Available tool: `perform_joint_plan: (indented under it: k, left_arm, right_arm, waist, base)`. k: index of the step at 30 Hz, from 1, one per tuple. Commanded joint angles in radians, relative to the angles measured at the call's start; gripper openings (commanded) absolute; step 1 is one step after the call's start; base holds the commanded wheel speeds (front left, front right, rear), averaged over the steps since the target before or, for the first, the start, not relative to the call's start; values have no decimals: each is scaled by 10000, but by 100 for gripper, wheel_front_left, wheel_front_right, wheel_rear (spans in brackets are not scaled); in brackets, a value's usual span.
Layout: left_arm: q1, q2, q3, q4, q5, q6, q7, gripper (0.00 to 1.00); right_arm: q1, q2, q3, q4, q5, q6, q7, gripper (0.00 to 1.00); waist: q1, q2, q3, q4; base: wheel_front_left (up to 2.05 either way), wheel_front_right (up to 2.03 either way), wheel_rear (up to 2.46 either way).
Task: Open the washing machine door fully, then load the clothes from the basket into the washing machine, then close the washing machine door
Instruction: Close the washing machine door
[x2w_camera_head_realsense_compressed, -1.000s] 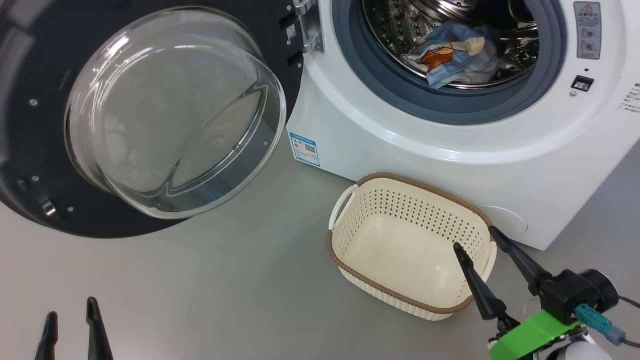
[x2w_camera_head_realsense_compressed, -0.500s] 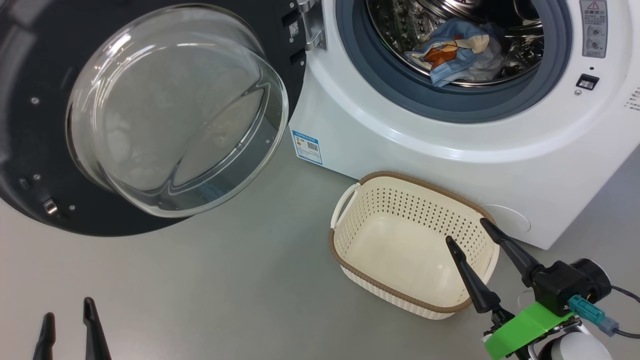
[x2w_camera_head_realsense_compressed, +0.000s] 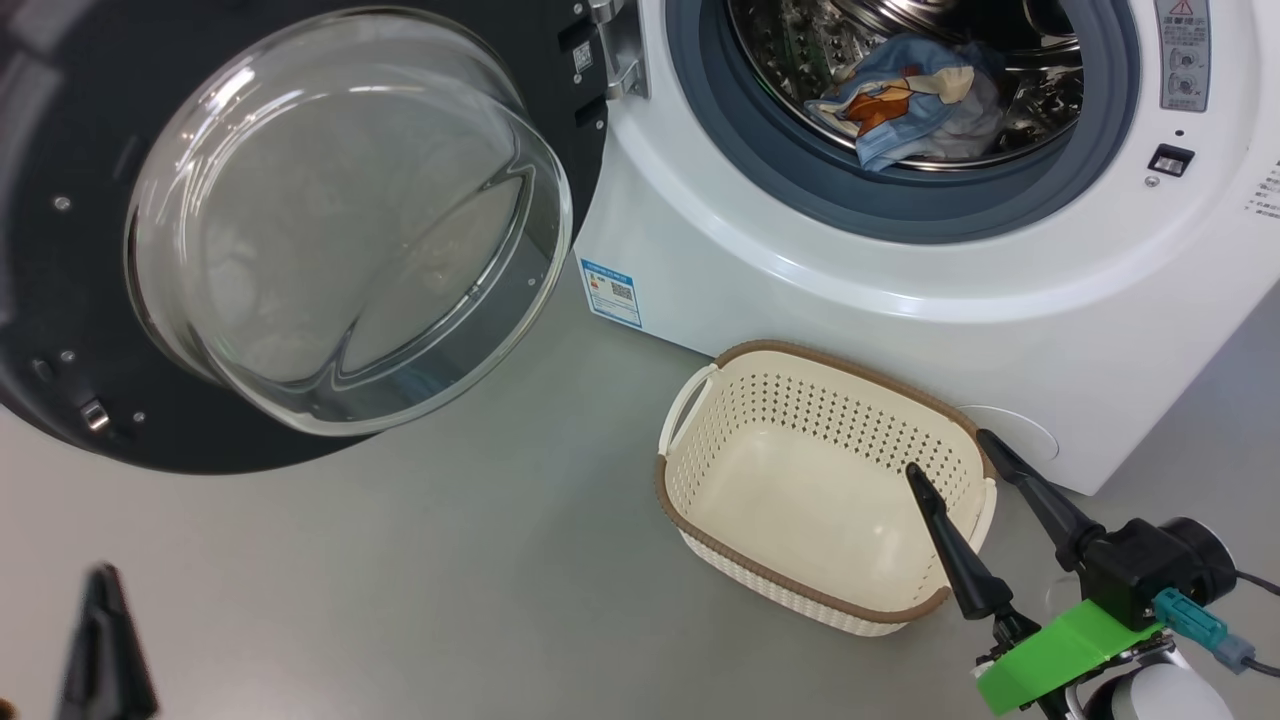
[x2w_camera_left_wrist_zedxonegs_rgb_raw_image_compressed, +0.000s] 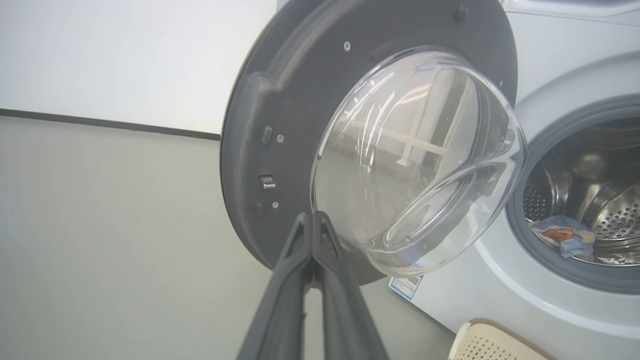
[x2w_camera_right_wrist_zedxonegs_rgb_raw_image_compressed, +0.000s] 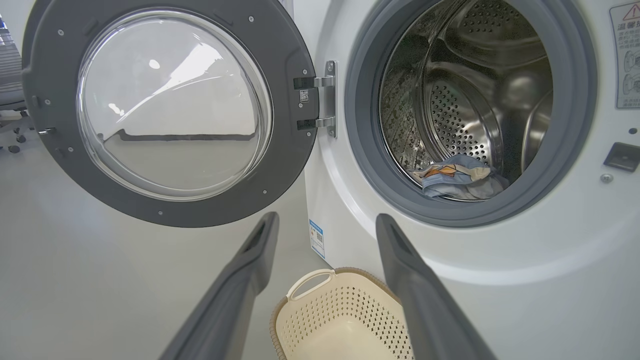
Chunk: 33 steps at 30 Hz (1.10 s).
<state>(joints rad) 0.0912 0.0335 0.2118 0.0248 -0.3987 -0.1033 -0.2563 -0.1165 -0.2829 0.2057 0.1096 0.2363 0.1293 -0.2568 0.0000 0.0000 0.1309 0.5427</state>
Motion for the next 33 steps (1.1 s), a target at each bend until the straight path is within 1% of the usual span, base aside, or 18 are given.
perform_joint_plan:
  k: [1, 5, 7, 8, 11, 13, 16, 19, 22, 26, 29, 31, 33]
  left_arm:
    - [-528, 168, 468, -359, -45, -52, -55, 0]
    - [-1282, 191, 1172, -835, -102, -227, -55, 0]
    - [-1800, 304, 1553, -1004, -593, -260, -55, 0]
    - [-2053, 520, 1648, -1081, -903, -264, -55, 0]
    - [-2792, 1469, 1930, -1027, -1819, -269, -55, 0]
    - [-3339, 2262, 2114, -701, -2397, -271, -55, 0]
    - [-4236, 3335, 2188, 184, -3613, -272, -55, 0]
    - [-5152, 4299, 2098, 1402, -5125, -272, 85, 0]
    - [-6042, 5140, 1878, 2454, -6455, -273, 687, 0]
    - [-7172, 5896, 1665, 3984, -8134, -273, 2017, 0]
    - [-7830, 6289, 1359, 5069, -8847, -273, 3222, 0]
    - [-8245, 6624, 1156, 5780, -9043, -273, 3868, 0]
    - [-8694, 6815, 1085, 6570, -9349, -273, 4531, 0]
  right_arm:
    - [133, -14, 134, -276, -56, 14, -49, 100]
    - [238, 60, 87, -323, -94, 14, -49, 100]
    - [270, 87, 120, -342, -114, 14, -49, 100]
    - [259, 90, 155, -348, -119, 14, -49, 100]
    - [186, 78, 268, -342, -113, 14, -49, 100]
    - [119, 48, 328, -342, -107, 14, -49, 100]
    - [5, -23, 365, -345, -102, 14, -49, 100]
    - [-81, -84, 391, -356, -109, 14, -49, 100]
    - [-140, -142, 343, -366, -116, 14, -49, 100]
    - [-205, -225, 318, -411, -142, 14, -49, 100]
    - [-255, -295, 341, -425, -151, 14, -49, 100]
    - [-299, -343, 363, -443, -160, 14, -49, 100]
    - [-349, -400, 410, -456, -168, 14, -49, 100]
  waist:
    - [0, 0, 10, -2]
    - [0, 0, 64, -11]
    - [0, 0, 117, -54]
    - [0, 0, 160, -97]
    - [0, 0, 296, -232]
    - [0, 0, 426, -327]
    - [0, 0, 624, -456]
    - [0, 0, 803, -573]
    - [0, 0, 974, -635]
    - [0, 0, 1200, -682]
    - [0, 0, 1320, -708]
    - [0, 0, 1409, -733]
    - [0, 0, 1510, -779]
  base:
    - [0, 0, 0]
    - [0, 0, 0]
    - [0, 0, 0]
    - [0, 0, 0]
    - [0, 0, 0]
    - [0, 0, 0]
    - [0, 0, 0]
    - [0, 0, 0]
    - [0, 0, 0]
    - [0, 0, 0]
    - [0, 0, 0]
    - [0, 0, 0]
    - [0, 0, 0]
